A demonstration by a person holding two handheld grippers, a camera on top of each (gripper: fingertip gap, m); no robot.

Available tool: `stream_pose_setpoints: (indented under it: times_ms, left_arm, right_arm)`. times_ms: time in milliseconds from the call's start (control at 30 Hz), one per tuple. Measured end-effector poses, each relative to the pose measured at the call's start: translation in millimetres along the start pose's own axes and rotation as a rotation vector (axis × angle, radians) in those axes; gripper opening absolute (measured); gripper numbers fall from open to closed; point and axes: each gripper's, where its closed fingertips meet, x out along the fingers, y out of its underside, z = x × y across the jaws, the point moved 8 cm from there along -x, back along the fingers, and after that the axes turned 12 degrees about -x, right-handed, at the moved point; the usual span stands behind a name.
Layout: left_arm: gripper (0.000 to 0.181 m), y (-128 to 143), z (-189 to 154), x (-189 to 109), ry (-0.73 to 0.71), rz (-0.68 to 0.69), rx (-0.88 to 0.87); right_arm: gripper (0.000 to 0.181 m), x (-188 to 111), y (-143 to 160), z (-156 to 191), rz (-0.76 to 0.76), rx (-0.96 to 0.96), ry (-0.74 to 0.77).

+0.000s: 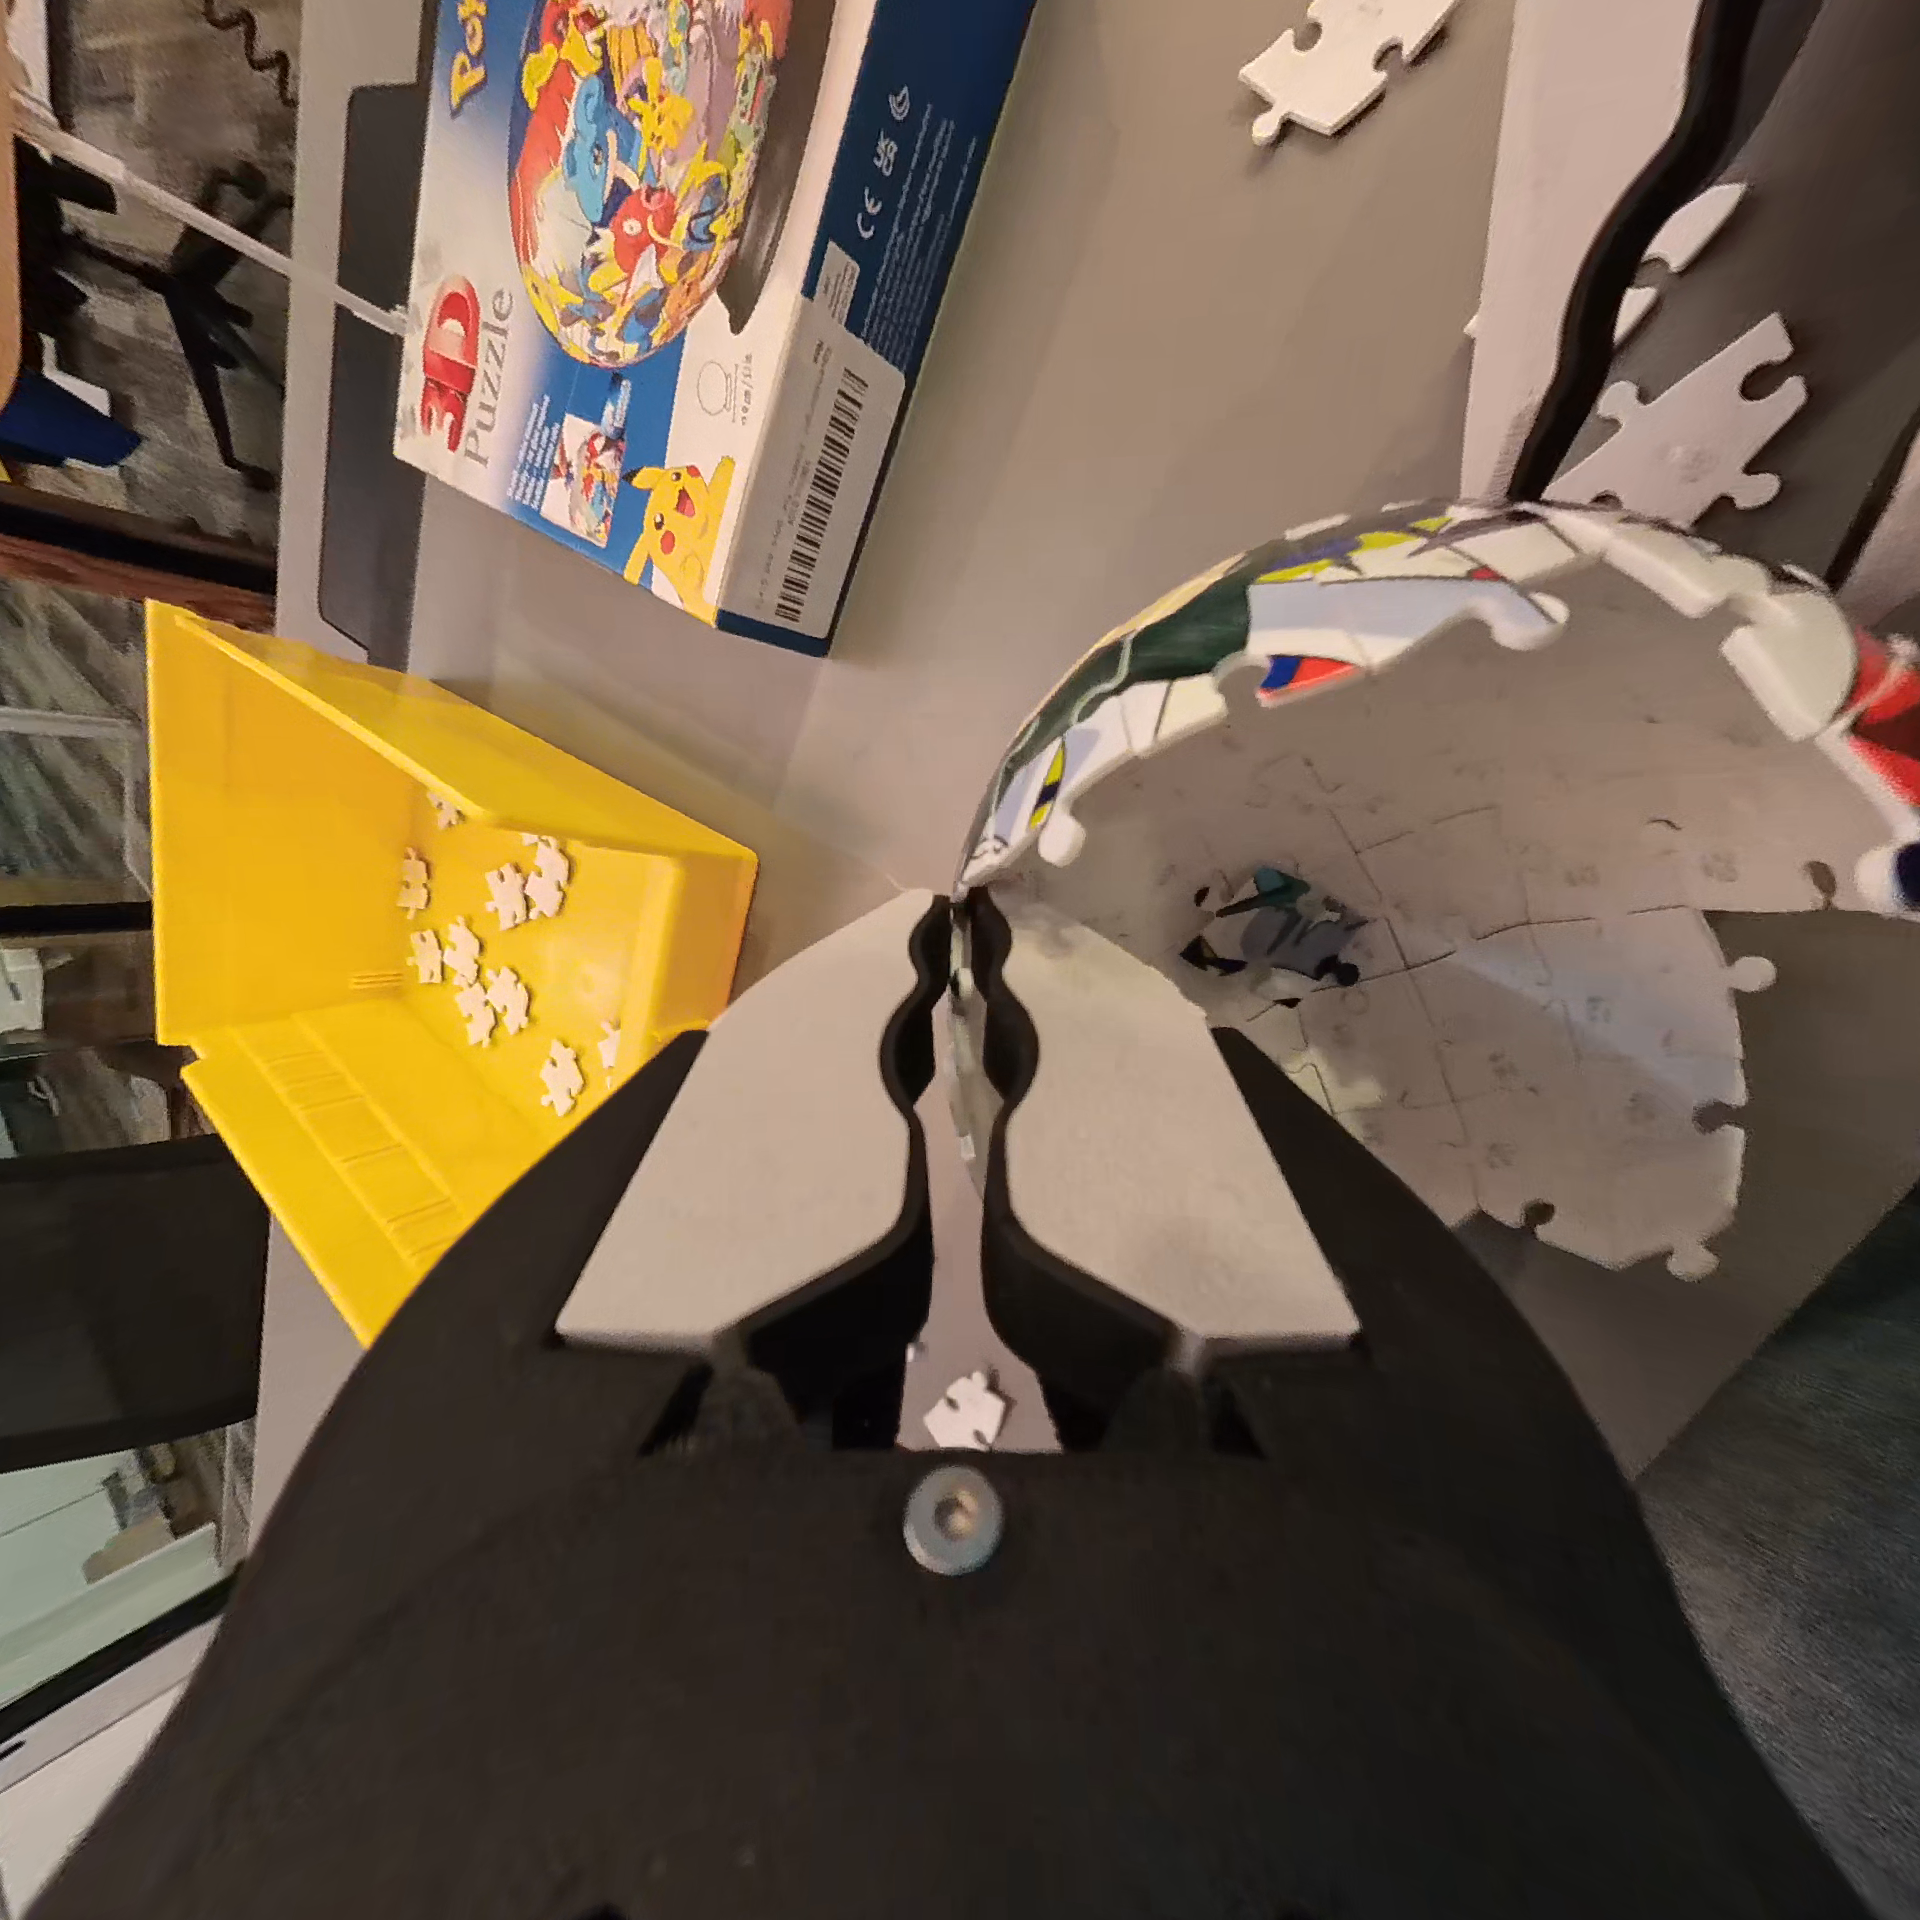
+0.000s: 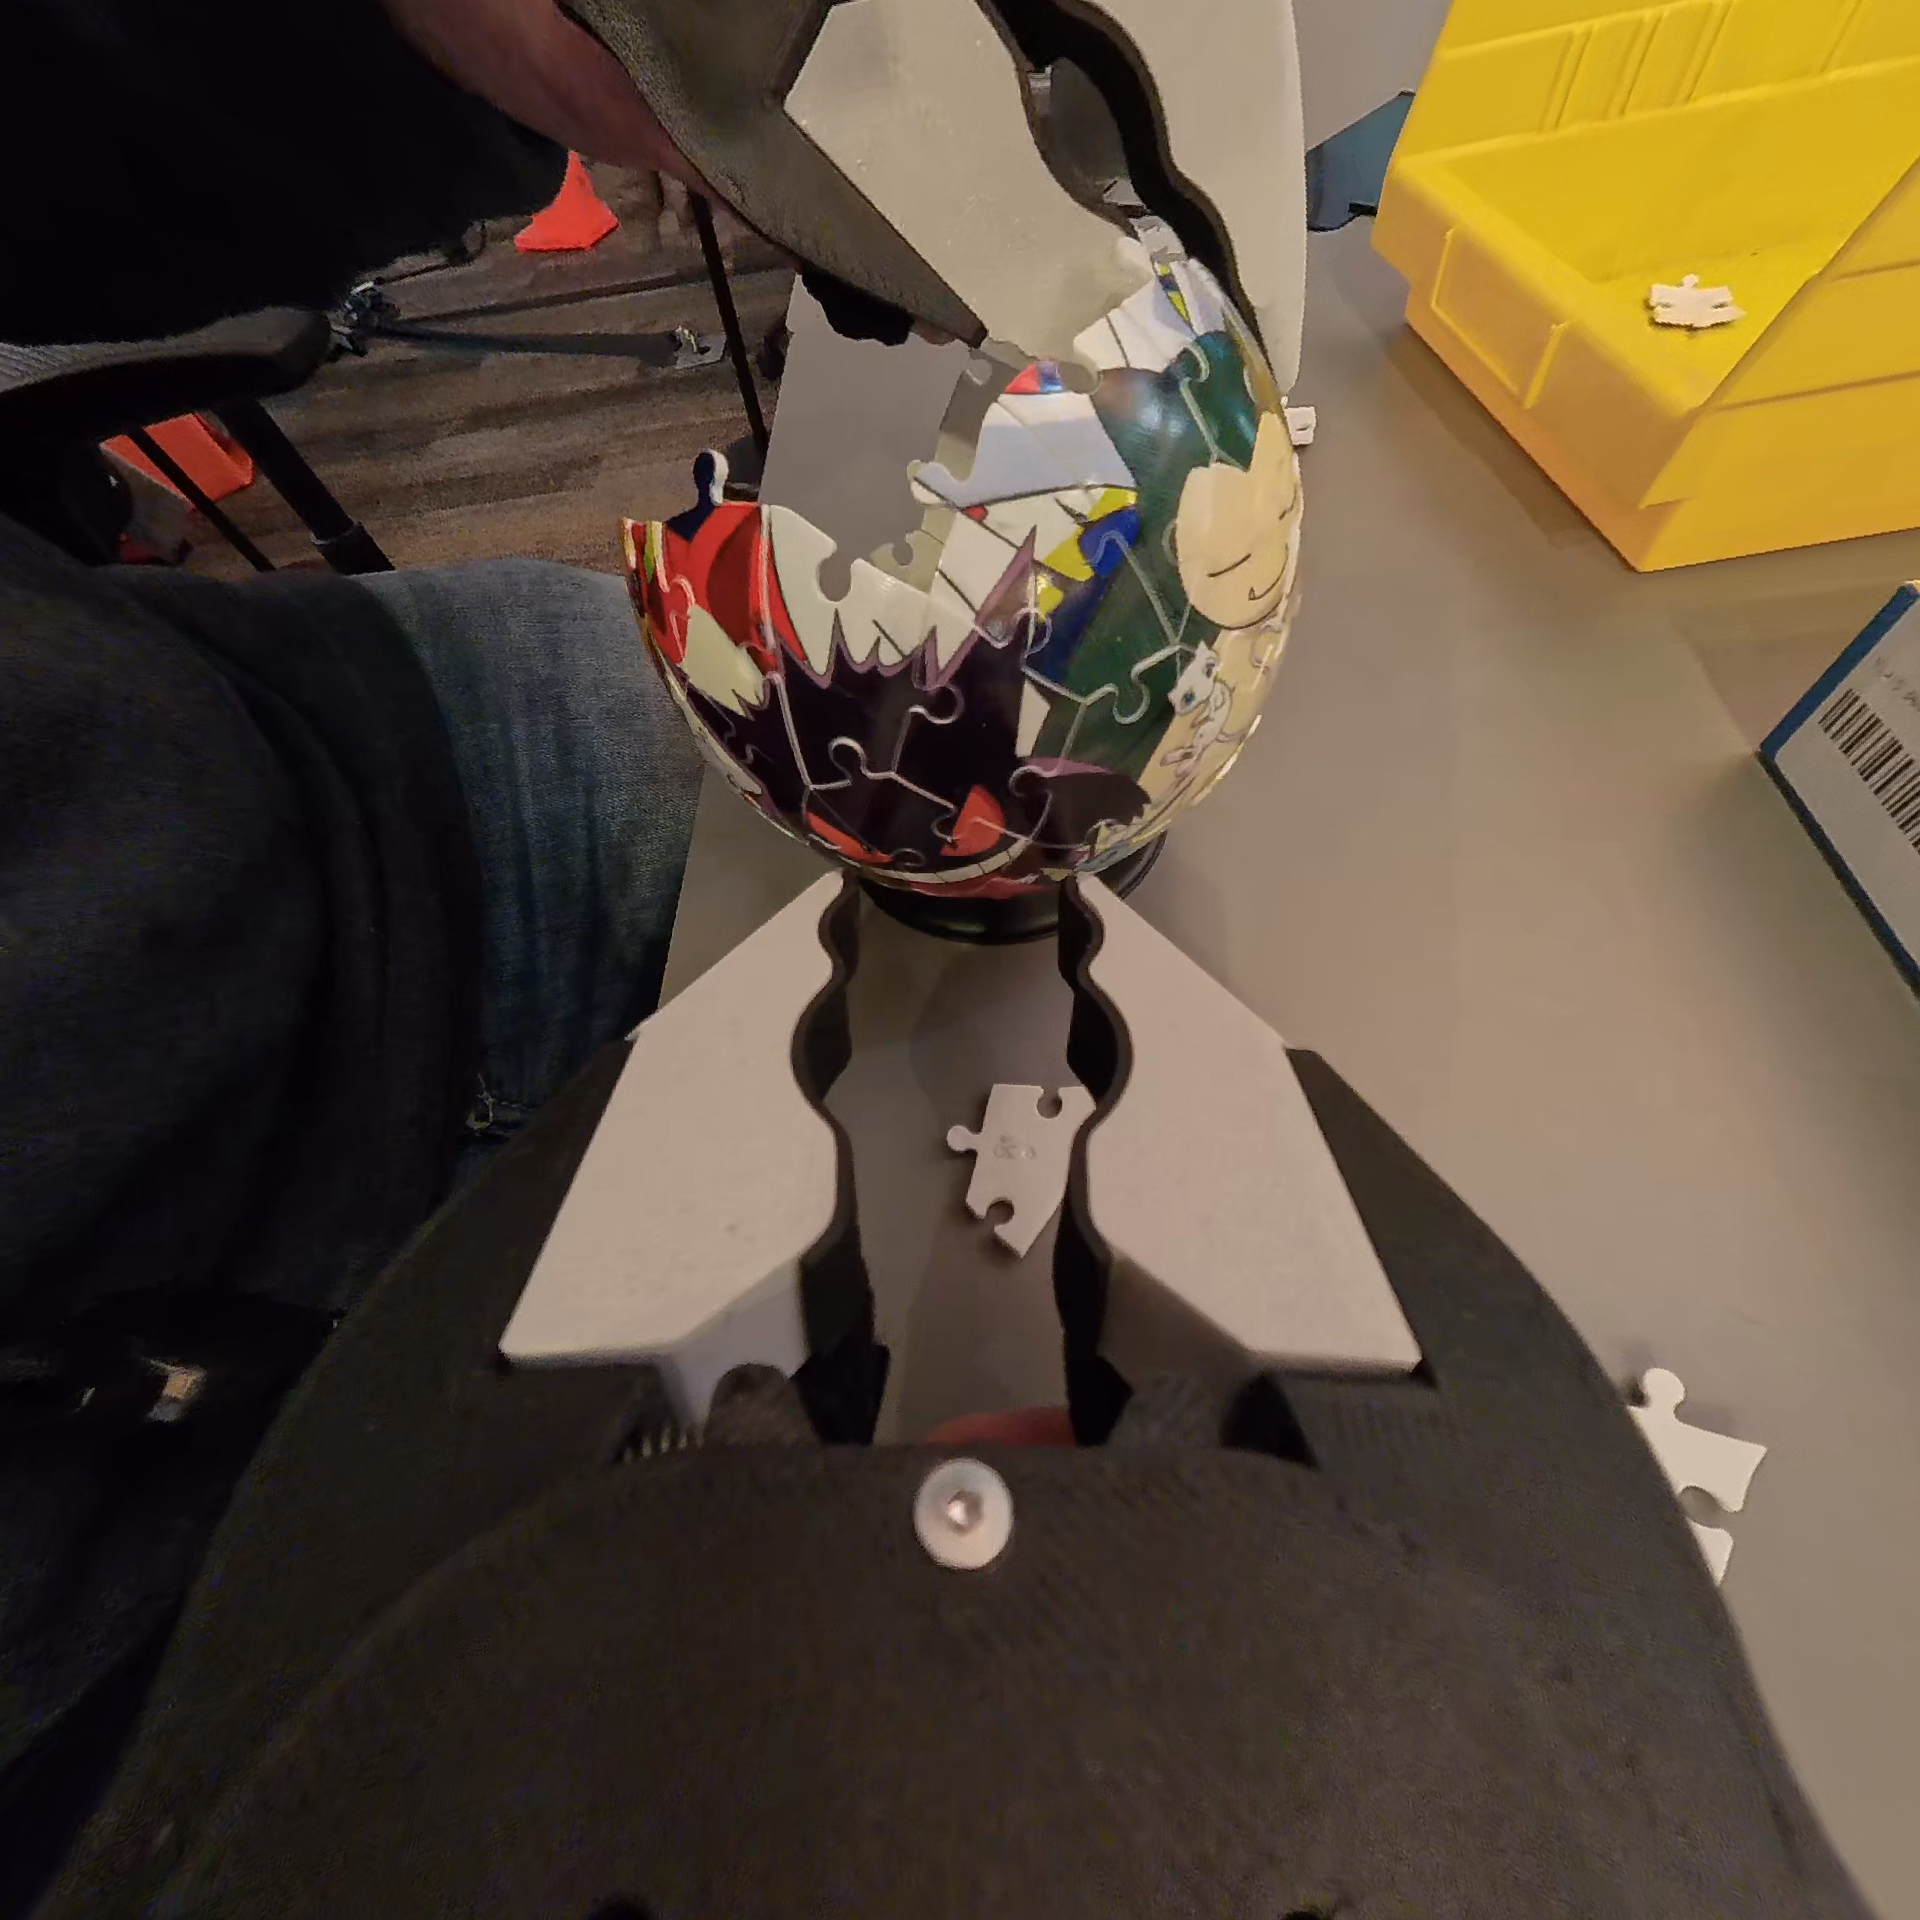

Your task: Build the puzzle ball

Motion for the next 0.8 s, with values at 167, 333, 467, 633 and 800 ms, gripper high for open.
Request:
stream_pose_setpoints:
  times_ms: [167,333,467,633,800]
  left_arm:
    - [0.009,0.6,0.3,1.3,-0.009,-0.017,-0.001]
    - [0.005,0.4,-0.3,2.9,-0.009,-0.011,0.01]
    - [0.004,0.0,-0.9,-1.2,-0.026,-0.03,0.012]
    - [0.003,-0.4,1.2,-8.2,-0.088,-0.065,0.011]
    - [0.003,-1.5,1.1,-10.7,-0.143,-0.089,0.005]
  right_arm:
    - [0.037,0.4,-0.2,-0.1,-0.001,-0.001,-0.003]
    - [0.037,-0.6,-0.7,-1.3,-0.004,0.001,0.0]
    - [0.037,-1.0,-1.0,-2.0,-0.007,0.01,0.001]
    - [0.038,-0.8,-3.3,-1.9,-0.01,0.015,0.0]
    - [0.038,-1.6,-7.8,-4.7,-0.02,0.019,0.008]
